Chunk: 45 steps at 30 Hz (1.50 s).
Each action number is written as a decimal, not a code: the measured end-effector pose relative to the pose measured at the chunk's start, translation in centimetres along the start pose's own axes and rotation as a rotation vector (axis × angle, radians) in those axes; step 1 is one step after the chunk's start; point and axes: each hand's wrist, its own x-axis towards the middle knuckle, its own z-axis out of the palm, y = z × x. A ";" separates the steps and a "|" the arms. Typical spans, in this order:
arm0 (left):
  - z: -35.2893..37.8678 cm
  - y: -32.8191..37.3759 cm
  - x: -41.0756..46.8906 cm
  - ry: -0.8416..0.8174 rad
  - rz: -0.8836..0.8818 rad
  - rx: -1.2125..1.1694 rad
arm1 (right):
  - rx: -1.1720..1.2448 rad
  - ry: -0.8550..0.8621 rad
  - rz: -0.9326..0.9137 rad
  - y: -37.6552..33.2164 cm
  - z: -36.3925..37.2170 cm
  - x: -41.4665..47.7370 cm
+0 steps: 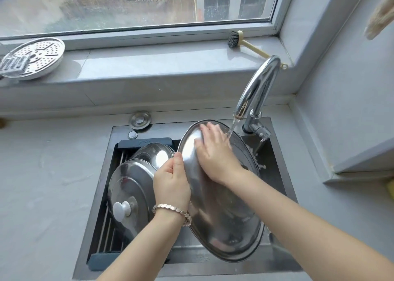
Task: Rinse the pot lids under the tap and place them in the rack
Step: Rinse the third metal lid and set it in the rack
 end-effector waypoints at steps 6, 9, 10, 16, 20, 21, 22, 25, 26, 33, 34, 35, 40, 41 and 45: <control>0.0 0.1 0.1 0.006 0.053 0.006 | 0.014 0.046 -0.072 -0.8 -0.1 -0.4; -0.1 0.5 -0.7 0.001 0.082 -0.007 | 0.209 0.006 0.269 3.2 -0.4 4.4; -0.2 0.4 -1.0 0.006 0.099 -0.013 | 0.322 0.011 0.372 4.8 -0.1 5.3; -0.5 0.2 -1.2 0.032 0.187 -0.048 | 0.792 -0.011 0.756 9.3 0.7 7.2; 0.3 0.4 -0.7 0.039 0.136 -0.062 | 0.356 0.158 0.442 2.5 -0.3 5.7; 0.4 0.6 -0.3 0.048 0.113 -0.062 | 0.267 0.166 0.238 0.4 0.1 4.2; 0.4 0.7 0.1 0.065 0.078 -0.063 | 0.176 0.171 0.055 -1.4 0.3 2.3; 0.1 0.8 1.7 0.109 -0.049 -0.130 | 0.030 0.211 -0.348 -3.2 1.9 -2.1; -0.1 0.8 2.1 0.118 -0.082 -0.163 | 0.003 0.221 -0.425 -2.5 2.5 -3.0; -1.1 1.3 3.6 0.237 -0.082 -0.020 | 0.070 0.088 -0.491 6.6 4.3 -6.8; -1.3 1.6 3.6 0.239 -0.083 -0.006 | 0.178 0.015 -0.315 7.8 4.1 -7.2; -1.5 1.8 3.6 0.233 -0.077 0.016 | 0.260 -0.057 -0.136 9.2 4.0 -7.4; -1.0 2.2 3.2 0.015 -0.068 0.129 | 0.148 -0.118 0.233 10.9 0.9 -7.6; -0.7 2.2 2.9 -0.044 -0.098 0.136 | 0.152 -0.083 0.193 9.9 -0.2 -7.8; 1.4 1.7 1.8 -0.253 -0.329 0.096 | 0.043 -0.373 -0.080 4.0 -4.4 -9.6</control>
